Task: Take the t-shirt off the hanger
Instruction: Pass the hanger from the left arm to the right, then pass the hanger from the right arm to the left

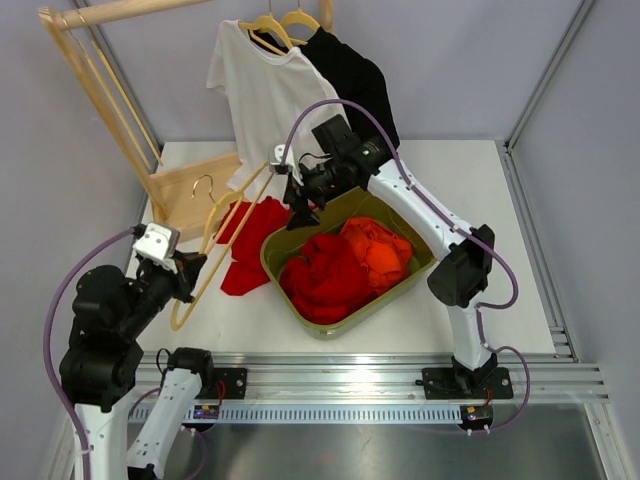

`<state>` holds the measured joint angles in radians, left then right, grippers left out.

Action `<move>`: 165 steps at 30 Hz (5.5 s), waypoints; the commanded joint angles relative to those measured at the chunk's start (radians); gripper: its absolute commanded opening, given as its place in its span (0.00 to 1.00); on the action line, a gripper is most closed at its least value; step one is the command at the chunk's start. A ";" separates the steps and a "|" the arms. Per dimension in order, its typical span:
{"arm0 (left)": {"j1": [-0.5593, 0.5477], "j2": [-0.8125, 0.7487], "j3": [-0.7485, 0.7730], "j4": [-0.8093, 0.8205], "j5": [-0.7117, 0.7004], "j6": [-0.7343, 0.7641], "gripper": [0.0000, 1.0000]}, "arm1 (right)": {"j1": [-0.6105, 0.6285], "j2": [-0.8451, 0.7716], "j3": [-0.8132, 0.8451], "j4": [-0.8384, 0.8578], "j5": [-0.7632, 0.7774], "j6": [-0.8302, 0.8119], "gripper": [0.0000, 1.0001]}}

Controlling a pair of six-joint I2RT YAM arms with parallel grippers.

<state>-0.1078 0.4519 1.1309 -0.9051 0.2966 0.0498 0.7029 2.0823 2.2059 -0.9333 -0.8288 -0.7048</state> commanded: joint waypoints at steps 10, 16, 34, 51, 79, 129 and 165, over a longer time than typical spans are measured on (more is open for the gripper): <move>-0.004 0.059 0.003 0.066 0.288 0.263 0.00 | -0.077 -0.206 0.155 -0.482 -0.056 -0.631 0.78; -0.004 0.087 0.021 0.034 0.348 0.344 0.00 | -0.079 -0.221 0.114 -0.503 -0.018 -0.641 0.77; -0.004 0.048 0.006 0.078 0.429 0.409 0.00 | -0.140 -0.150 0.126 -0.553 -0.030 -0.691 0.59; -0.004 -0.013 -0.103 0.267 0.089 0.257 0.90 | -0.221 -0.231 0.055 -0.423 -0.104 -0.480 0.00; -0.004 -0.297 -0.232 0.182 -0.149 0.022 0.99 | -0.096 0.022 0.474 0.143 0.463 0.370 0.00; -0.068 0.329 -0.114 0.900 -0.183 -0.798 0.96 | -0.042 0.088 0.347 0.536 0.570 0.469 0.00; -0.334 0.857 0.233 1.017 -0.413 -0.858 0.70 | -0.008 -0.231 -0.012 0.438 0.520 0.611 0.00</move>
<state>-0.4385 1.2987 1.3293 0.0265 -0.1543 -0.7853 0.6910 1.9064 2.1979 -0.5282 -0.2825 -0.1173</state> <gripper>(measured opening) 0.706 0.032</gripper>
